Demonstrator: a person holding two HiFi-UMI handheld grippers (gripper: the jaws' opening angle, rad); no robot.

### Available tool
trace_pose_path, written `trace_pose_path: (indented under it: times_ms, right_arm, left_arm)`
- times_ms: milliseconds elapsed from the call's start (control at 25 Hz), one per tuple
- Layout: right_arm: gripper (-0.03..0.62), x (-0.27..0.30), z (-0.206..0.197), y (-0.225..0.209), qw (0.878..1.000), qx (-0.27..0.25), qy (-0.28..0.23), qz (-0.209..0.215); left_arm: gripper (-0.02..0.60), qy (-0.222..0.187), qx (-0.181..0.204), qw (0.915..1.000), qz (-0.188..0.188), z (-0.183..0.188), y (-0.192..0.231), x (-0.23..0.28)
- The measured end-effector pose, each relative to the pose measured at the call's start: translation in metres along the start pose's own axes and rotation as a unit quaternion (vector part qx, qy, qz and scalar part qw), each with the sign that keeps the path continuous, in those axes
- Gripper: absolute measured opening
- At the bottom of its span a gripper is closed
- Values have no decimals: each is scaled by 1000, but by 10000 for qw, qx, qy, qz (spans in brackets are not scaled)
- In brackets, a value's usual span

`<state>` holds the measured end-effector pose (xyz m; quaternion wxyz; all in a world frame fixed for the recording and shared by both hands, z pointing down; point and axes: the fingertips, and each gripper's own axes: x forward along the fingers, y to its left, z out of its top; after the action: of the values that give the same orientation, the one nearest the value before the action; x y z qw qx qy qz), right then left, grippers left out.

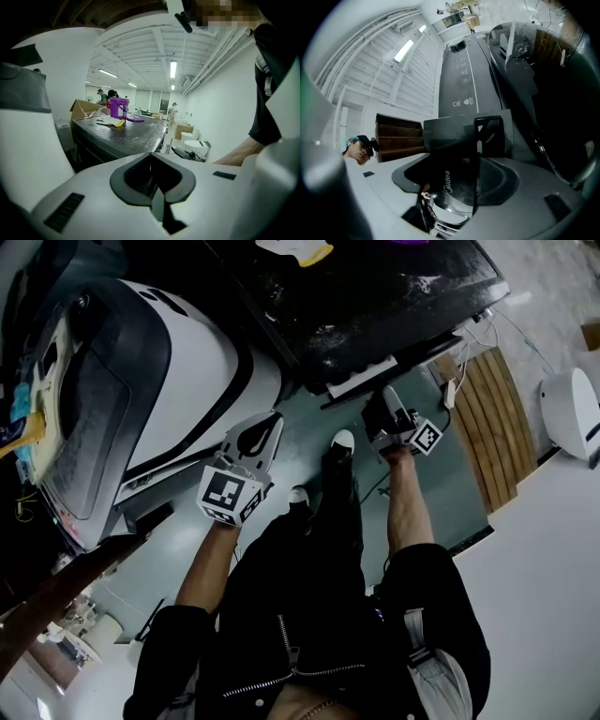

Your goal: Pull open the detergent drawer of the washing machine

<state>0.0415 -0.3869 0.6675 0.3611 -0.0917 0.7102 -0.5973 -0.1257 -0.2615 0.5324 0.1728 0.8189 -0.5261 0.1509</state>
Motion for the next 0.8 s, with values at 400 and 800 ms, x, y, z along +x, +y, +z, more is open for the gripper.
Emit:
trace_pose_path:
  times_ms: [400, 800]
  right_arm:
    - [270, -35, -2, 13, 9993, -56, -370, 66]
    - [264, -66, -3, 25, 9973, -98, -720, 50]
  left_arm:
    - [20, 46, 121, 9997, -214, -3, -10, -5]
    - [20, 121, 193, 9989, -418, -10, -24, -9]
